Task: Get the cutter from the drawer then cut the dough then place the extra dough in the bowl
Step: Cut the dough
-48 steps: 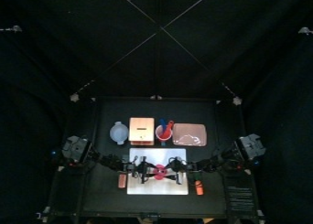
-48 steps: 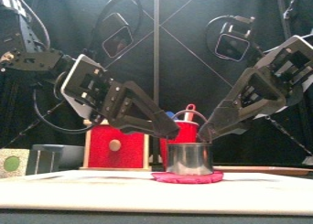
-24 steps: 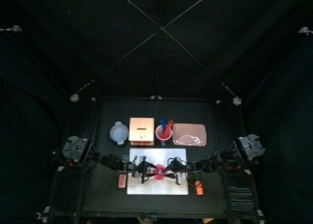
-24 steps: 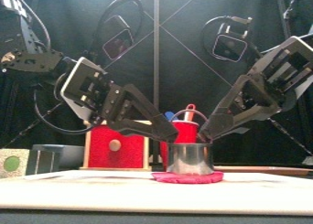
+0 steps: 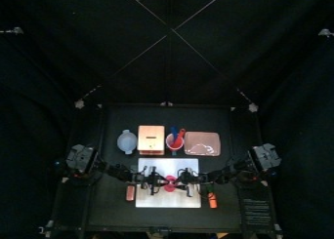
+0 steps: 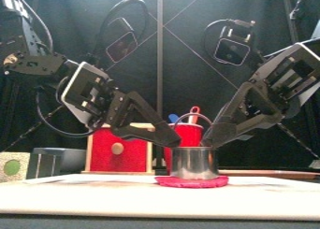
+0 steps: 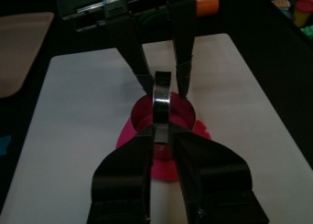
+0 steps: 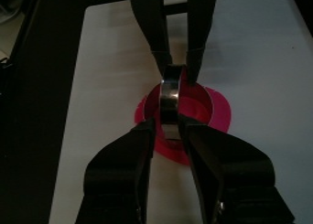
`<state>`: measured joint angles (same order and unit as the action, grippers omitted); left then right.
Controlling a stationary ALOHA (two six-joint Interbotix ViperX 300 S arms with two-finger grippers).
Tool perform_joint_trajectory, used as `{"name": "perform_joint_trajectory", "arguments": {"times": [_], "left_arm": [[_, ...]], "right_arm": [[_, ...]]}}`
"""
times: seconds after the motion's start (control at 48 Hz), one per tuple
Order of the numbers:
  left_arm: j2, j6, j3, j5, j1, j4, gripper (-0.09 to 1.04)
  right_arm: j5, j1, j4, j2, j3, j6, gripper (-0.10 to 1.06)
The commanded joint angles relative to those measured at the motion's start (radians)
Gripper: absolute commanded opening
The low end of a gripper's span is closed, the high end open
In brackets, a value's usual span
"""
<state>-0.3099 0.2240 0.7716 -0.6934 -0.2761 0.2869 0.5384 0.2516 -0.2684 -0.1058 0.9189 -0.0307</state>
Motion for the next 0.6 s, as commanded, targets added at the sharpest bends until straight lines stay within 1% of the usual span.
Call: {"name": "perform_joint_trajectory", "arguments": {"times": [0.021,0.125,0.271,0.604], "left_arm": [[0.018,-0.002,-0.018,0.028,-0.018,-0.003,0.52],[0.02,-0.002,-0.018,0.041,-0.028,-0.003,0.48],[0.018,-0.002,-0.017,0.06,-0.035,-0.005,0.43],[-0.012,-0.005,-0.012,0.081,-0.035,-0.003,0.42]], "right_arm": [[-0.005,-0.02,0.0,0.011,-0.009,0.003,0.65],[-0.012,-0.031,0.005,0.011,-0.009,0.003,0.59],[-0.031,-0.032,0.018,0.011,-0.012,0.003,0.52],[-0.095,-0.032,0.018,0.0,-0.009,-0.008,0.51]]}}
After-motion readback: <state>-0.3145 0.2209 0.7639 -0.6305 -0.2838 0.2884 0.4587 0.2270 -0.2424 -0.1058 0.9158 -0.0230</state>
